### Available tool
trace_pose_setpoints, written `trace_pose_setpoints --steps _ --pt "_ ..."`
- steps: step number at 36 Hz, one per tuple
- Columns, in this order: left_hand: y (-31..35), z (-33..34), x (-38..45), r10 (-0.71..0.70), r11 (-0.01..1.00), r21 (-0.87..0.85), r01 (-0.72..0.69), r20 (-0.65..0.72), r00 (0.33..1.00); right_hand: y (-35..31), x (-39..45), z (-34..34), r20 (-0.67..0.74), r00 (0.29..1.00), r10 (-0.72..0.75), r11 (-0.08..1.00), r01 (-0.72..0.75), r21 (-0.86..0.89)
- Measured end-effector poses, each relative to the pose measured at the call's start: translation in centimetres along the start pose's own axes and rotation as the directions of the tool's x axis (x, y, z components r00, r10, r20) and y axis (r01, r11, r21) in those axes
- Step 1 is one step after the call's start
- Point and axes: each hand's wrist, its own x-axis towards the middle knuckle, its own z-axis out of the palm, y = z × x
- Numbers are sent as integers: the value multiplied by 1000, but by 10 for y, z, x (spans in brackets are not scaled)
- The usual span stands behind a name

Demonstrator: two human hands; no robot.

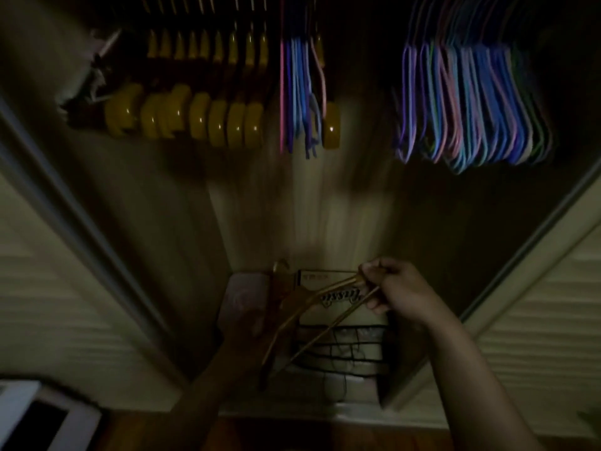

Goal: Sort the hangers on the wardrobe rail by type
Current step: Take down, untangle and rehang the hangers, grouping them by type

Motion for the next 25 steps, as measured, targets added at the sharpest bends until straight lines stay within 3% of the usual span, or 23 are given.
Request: trace_pose_setpoints --steps 8,14,18,20,22,25 --pt "-55 -52 -45 -264 936 -209 282 113 958 3 -2 -24 167 984 -54 930 -11 368" --pt "-29 -101 -71 -283 878 -360 316 142 948 16 7 -33 191 982 -6 852 -95 514" --pt "-7 -140 -87 -205 839 -507 195 36 978 31 25 -18 198 978 64 918 -136 373" --pt "5 -161 -97 -200 844 -506 177 9 980 39 33 -9 155 985 77 991 -93 100" --pt "19 -178 -104 -216 855 -478 201 23 976 41 43 -3 138 989 57 990 -39 -132" --pt "44 -200 -117 -212 888 -417 195 7 977 27 60 -2 134 991 14 988 7 -153"
